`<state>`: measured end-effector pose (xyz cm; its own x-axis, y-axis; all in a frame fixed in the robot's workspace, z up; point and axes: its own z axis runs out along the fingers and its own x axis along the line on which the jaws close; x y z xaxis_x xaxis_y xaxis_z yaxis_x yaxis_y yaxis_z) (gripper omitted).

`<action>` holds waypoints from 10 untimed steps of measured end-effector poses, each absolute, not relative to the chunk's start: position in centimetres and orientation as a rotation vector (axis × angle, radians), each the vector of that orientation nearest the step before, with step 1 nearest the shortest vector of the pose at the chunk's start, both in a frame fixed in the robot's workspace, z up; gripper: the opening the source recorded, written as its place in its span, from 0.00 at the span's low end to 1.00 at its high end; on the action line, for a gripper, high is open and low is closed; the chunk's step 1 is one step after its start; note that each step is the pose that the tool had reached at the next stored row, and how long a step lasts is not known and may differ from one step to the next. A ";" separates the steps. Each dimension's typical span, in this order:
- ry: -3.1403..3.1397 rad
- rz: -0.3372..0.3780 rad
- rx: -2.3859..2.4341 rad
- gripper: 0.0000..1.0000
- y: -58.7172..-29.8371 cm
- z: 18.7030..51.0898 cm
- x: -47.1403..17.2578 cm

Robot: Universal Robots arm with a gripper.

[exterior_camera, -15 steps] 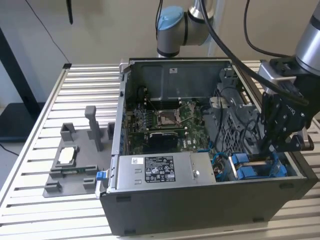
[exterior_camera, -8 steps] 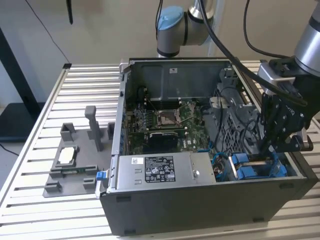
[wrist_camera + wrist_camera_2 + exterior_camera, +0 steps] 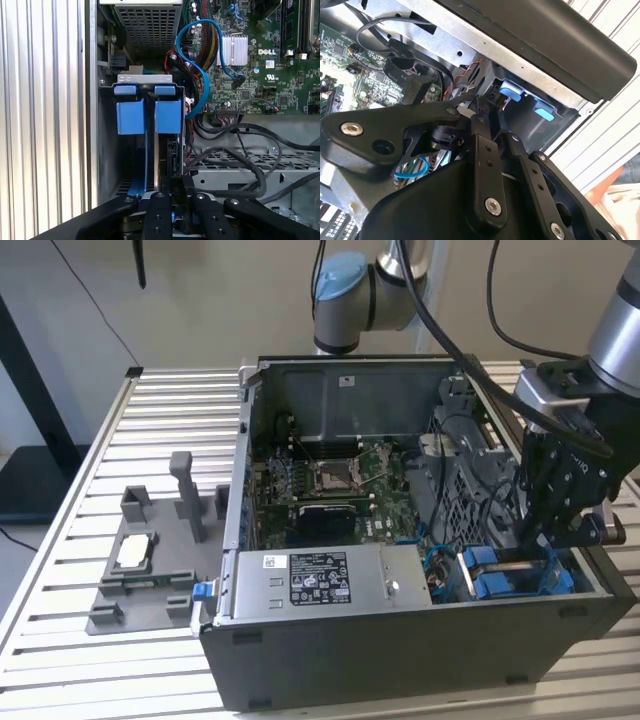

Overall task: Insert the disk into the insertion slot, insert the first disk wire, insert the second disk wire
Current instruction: 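Insert the first disk wire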

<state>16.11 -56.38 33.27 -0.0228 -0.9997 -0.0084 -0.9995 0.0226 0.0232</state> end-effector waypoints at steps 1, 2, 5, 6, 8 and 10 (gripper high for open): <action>-2.239 -0.035 2.189 0.26 -56.4 33.3 16.1; -2.239 -0.035 2.189 0.26 -56.4 33.3 16.1; -2.239 -0.034 2.188 0.33 -56.4 33.6 16.1; -2.239 -0.034 2.188 0.33 -56.4 33.8 16.1; -2.239 -0.034 2.188 0.33 -56.4 34.2 16.1; -2.239 -0.034 2.188 0.33 -56.4 34.7 16.1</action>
